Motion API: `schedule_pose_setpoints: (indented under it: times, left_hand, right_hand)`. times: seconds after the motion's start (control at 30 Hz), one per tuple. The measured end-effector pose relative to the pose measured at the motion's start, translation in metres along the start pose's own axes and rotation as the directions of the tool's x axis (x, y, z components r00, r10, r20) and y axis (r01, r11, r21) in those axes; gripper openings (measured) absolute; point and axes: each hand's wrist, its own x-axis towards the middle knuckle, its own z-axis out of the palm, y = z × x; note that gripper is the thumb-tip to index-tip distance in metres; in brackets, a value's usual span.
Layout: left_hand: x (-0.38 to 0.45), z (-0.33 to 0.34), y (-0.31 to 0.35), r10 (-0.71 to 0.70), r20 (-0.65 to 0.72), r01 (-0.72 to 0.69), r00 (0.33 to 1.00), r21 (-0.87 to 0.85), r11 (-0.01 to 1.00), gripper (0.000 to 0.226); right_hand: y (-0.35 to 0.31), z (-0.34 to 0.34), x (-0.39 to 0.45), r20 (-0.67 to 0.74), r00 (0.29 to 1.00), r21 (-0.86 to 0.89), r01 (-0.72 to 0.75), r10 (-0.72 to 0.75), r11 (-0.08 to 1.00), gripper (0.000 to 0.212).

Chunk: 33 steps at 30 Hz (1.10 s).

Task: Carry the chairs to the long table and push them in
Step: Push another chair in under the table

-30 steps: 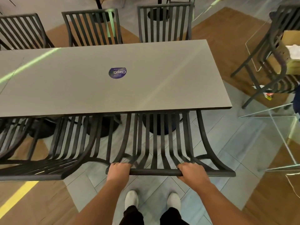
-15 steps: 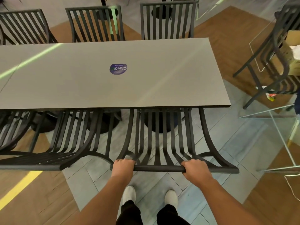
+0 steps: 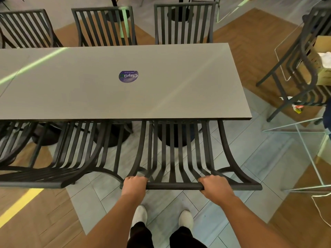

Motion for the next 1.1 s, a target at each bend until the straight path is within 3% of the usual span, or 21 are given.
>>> schedule_pose_setpoints:
  times: [0.47,1.1]
  left_hand:
    - [0.002,0.006,0.012,0.001,0.017,-0.001,1.000,0.001,1.000,0.027]
    - [0.003,-0.002,-0.015,0.012,-0.005,-0.012,1.000,0.000,1.000,0.037]
  right_hand:
    - [0.015,0.000,-0.003,0.001,1.000,0.010,0.002,-0.002,1.000,0.024]
    - [-0.014,0.008,0.007,0.002,1.000,0.049,-0.022,0.022,0.999,0.023]
